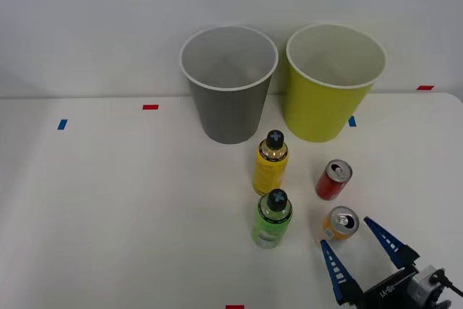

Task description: Put cans in the gray bin, plastic bottles in the light green bin

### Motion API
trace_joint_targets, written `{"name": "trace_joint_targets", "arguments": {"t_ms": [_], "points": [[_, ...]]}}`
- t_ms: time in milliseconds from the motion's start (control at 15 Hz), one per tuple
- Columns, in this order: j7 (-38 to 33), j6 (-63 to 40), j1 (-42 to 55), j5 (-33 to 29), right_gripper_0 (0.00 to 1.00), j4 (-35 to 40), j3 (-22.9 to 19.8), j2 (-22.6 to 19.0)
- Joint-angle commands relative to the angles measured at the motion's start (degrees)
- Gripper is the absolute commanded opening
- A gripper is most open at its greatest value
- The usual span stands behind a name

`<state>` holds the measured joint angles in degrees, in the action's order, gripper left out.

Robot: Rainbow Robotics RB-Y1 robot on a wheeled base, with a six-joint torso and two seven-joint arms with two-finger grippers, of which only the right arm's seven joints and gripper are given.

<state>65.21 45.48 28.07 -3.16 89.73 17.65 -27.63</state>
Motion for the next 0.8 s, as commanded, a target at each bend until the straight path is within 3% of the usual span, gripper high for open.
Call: {"name": "trace_joint_targets", "arguments": {"t_ms": [67,667,733,800], "points": [[0.53,-2.41,-2.23,0.17,1.00,0.01,0.11,1.44],[2.55,-3.38,-3.81,0.88,1.00,0.01,1.25,1.71],[3.26,-3.38,-3.81,0.88,0.83,0.01,1.25,1.71],[3.52,-3.38,-3.72,0.88,0.53,0.01,1.25,1.71]]}}
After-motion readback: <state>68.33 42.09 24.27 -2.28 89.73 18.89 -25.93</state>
